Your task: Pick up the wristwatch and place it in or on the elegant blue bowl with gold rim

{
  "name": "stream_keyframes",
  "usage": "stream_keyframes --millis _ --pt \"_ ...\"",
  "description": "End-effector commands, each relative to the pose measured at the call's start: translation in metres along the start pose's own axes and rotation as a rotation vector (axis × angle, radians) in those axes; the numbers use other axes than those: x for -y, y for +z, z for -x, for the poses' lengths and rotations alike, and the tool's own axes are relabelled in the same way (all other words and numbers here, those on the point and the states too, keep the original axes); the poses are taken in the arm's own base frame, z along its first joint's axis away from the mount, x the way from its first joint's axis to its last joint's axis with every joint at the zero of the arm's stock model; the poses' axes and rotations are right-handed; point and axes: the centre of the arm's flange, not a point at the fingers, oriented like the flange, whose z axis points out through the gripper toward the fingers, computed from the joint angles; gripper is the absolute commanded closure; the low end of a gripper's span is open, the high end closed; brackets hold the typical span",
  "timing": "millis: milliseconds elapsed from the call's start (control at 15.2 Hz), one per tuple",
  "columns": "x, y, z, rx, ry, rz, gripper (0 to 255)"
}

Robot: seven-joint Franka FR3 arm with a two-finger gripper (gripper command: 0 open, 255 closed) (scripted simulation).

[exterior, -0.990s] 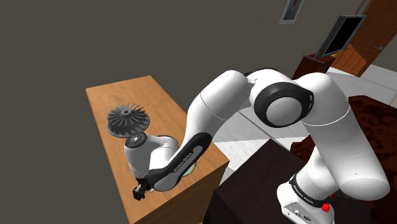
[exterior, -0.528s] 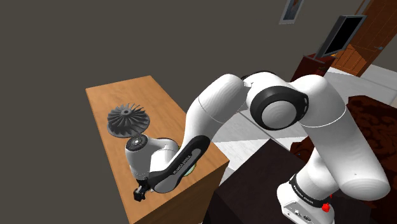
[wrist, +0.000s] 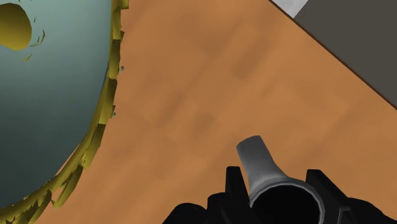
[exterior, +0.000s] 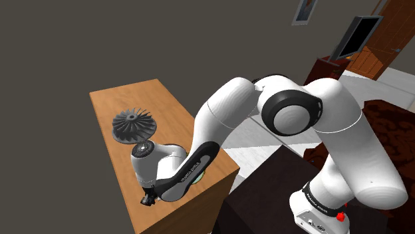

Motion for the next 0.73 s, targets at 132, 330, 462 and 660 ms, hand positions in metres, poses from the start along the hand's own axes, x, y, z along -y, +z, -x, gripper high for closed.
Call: stream_keyframes --millis 132,330,462,660 --pt "0.0 0.0 0.0 0.0 0.0 0.0 255" --pt "0.0 -0.01 0.0 0.0 0.0 0.0 255" --pt "0.0 -0.021 0.0 0.0 0.0 0.0 255" --pt "0.0 -0.037 0.0 0.0 0.0 0.0 255"
